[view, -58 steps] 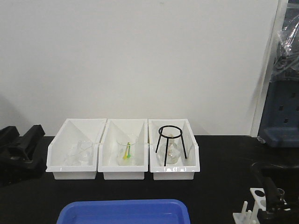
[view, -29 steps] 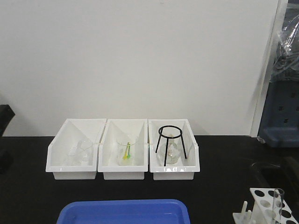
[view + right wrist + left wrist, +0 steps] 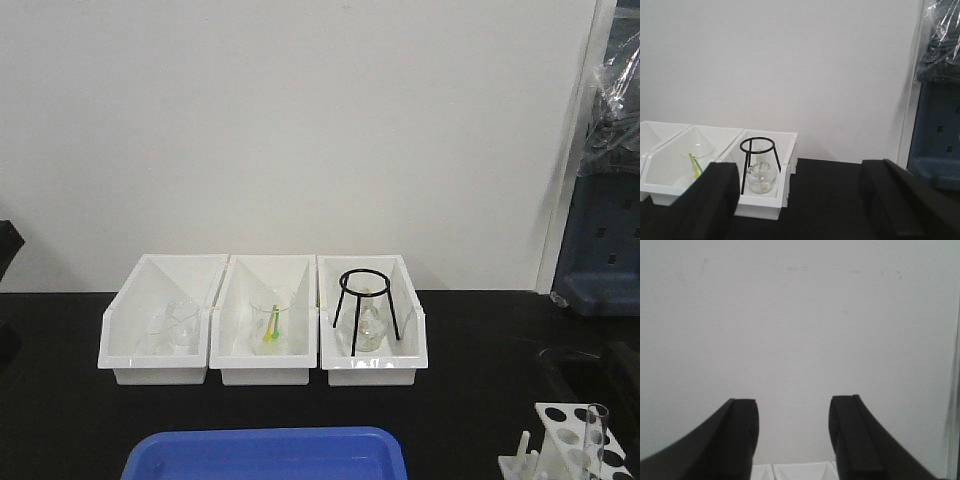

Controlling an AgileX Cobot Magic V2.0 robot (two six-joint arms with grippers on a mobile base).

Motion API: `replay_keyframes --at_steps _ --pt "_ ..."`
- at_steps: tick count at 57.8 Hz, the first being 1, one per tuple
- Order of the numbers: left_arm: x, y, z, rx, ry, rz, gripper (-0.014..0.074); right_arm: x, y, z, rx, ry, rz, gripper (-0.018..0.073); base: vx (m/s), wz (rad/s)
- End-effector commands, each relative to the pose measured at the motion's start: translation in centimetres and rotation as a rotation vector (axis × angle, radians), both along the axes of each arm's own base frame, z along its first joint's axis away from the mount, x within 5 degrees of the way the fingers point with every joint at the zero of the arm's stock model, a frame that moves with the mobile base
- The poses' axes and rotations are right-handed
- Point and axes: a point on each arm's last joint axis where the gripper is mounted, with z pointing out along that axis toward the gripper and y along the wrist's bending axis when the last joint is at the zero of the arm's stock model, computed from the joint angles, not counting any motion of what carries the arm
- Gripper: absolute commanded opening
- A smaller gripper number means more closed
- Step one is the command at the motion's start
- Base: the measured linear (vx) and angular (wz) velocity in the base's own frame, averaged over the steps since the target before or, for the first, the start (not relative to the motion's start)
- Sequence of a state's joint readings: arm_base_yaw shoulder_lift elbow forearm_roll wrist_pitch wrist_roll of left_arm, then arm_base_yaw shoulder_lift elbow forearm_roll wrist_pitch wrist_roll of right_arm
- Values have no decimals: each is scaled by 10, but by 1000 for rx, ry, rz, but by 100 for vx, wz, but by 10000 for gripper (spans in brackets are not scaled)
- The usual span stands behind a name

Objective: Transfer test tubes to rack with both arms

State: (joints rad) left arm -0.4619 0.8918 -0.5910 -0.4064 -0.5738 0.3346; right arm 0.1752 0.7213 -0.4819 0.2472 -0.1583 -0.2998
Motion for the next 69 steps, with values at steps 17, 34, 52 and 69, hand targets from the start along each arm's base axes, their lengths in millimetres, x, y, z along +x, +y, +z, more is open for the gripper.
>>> replay_keyframes --at_steps 17,34,52,69 --pt "-10 0 11 66 -39 -28 426 -1 -3 19 2 -114 -24 542 0 0" --pt "-61 28 -41 145 18 -22 159 -1 -3 19 2 -114 -24 542 0 0" --pt "-100 56 -112 205 128 144 -5 -1 -3 19 2 -114 -24 542 0 0" --pt "-122 66 -146 221 142 280 -4 -1 -3 19 2 -114 -24 542 0 0"
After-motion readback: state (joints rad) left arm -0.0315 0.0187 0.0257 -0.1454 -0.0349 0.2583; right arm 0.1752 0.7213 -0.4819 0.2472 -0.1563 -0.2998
